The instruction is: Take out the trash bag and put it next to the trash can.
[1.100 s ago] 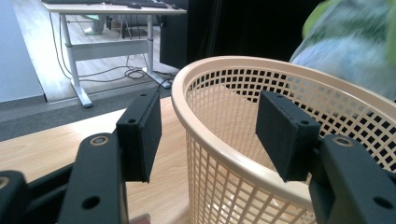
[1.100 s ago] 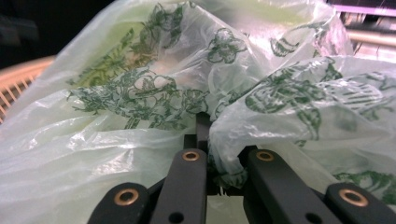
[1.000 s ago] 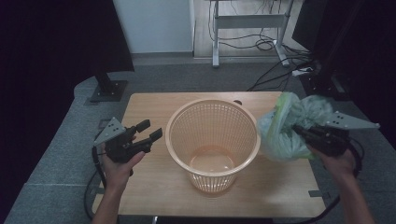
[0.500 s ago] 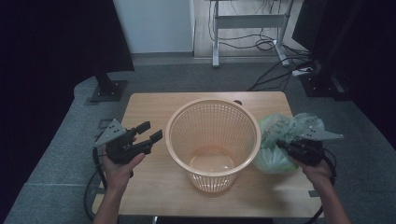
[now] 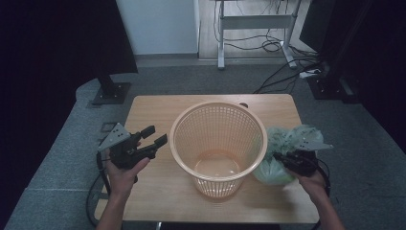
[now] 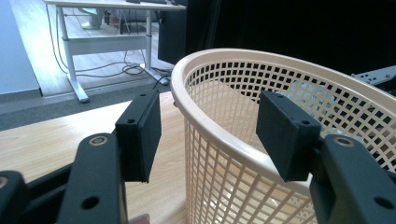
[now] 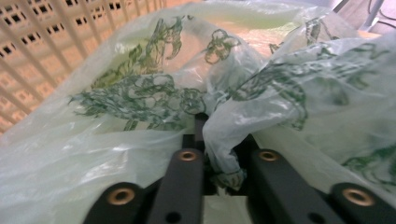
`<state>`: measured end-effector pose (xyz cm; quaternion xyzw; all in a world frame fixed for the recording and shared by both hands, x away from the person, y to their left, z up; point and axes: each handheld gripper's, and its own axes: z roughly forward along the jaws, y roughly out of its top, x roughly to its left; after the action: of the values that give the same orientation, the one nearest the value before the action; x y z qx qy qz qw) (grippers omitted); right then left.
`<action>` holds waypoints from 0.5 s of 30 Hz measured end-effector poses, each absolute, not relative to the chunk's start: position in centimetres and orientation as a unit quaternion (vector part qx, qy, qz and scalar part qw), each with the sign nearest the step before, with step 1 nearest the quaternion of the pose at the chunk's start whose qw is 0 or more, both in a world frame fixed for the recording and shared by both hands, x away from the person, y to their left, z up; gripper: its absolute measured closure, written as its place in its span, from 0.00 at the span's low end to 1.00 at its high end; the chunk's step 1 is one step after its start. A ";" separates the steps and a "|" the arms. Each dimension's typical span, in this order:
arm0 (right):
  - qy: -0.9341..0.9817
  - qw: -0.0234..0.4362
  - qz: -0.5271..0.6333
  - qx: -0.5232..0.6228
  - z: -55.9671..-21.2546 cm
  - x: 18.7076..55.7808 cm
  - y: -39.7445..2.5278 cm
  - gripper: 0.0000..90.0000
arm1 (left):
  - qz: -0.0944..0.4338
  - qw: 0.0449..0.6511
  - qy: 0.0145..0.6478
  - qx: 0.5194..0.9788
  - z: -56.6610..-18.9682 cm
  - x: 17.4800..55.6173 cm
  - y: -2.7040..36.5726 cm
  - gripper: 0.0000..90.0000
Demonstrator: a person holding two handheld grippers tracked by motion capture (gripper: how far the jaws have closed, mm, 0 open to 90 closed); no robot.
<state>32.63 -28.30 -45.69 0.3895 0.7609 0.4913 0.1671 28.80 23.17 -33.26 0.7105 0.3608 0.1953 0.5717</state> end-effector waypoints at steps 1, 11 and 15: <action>0.753 0.172 0.494 0.398 -45.6 32.6 -28.3 0.63 | 0.194 0.573 0.360 0.710 -33.3 28.8 23.2 0.45; 0.716 0.199 0.501 0.444 -44.5 30.8 -28.6 0.15 | 0.192 0.573 0.362 0.710 -33.6 28.7 23.2 0.45; 0.710 0.200 0.508 0.445 -44.2 29.9 -29.2 0.15 | 0.191 0.574 0.366 0.707 -33.7 28.7 23.6 0.44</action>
<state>29.88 -29.17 -44.15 0.4453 0.7095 0.5083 0.1997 28.66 23.58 -33.72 0.7069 0.3664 0.1913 0.5740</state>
